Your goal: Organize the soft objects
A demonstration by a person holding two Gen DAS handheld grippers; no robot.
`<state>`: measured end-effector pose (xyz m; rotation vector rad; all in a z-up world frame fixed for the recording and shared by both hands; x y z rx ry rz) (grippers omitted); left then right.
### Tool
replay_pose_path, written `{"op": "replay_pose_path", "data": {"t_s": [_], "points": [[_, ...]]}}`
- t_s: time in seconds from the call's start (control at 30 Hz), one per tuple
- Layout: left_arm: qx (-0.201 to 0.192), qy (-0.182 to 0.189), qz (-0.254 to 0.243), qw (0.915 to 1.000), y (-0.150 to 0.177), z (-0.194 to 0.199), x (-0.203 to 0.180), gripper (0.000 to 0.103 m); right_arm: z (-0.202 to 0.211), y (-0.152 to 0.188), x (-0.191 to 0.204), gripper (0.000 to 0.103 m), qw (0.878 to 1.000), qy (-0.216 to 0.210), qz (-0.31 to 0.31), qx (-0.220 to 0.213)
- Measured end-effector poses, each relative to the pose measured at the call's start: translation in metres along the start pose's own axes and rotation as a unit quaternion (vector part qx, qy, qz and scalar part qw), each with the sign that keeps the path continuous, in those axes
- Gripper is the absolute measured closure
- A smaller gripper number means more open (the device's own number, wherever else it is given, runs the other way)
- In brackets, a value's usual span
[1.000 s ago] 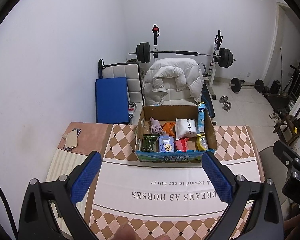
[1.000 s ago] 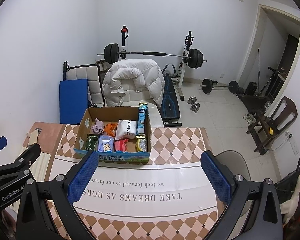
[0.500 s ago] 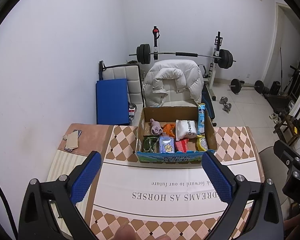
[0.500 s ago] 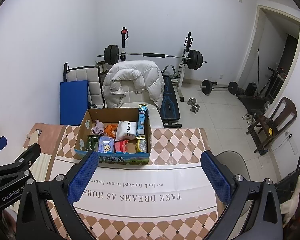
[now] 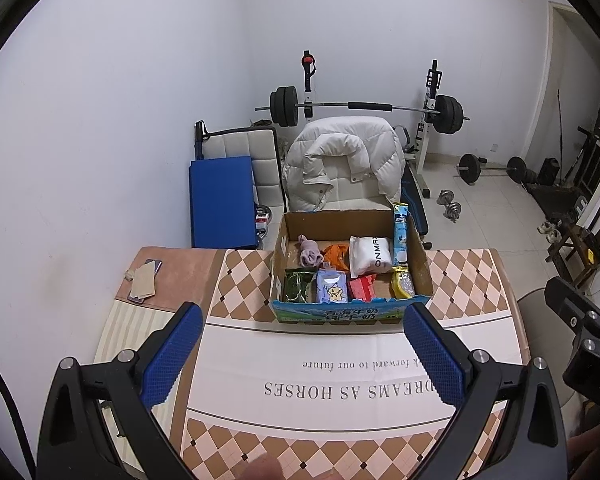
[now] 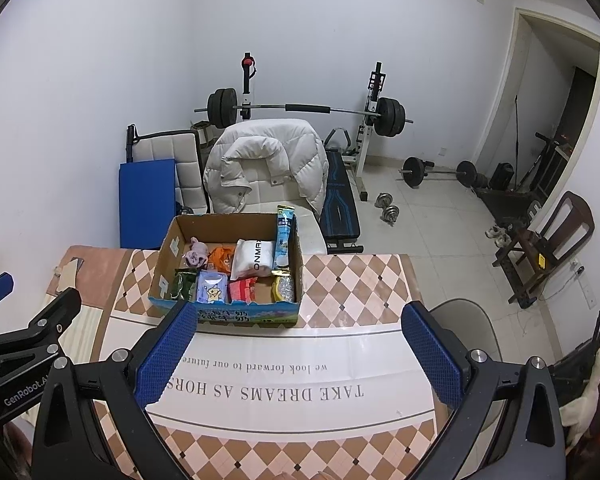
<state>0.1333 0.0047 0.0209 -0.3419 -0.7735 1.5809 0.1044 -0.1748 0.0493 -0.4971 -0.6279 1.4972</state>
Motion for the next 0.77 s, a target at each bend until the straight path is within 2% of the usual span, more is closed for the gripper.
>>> {"op": "replay_pose_path", "data": {"t_s": [0.77], "points": [[-0.005, 0.003, 0.003, 1.0000, -0.0015, 0.0007, 0.0018, 0.000, 0.0016, 0.0010, -0.0010, 0.000, 1.000, 0.002, -0.003, 0.000]]}}
Point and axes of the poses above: each gripper's, at about its wrist camera, not at the fingertips, and z roughly against the way its jaws point, x to its left, y to its underside, the point moved 1 cm from there along -z, roughly the way its jaws point, and after that the axes turned 12 degrees about -y, right-handed, at the moved point
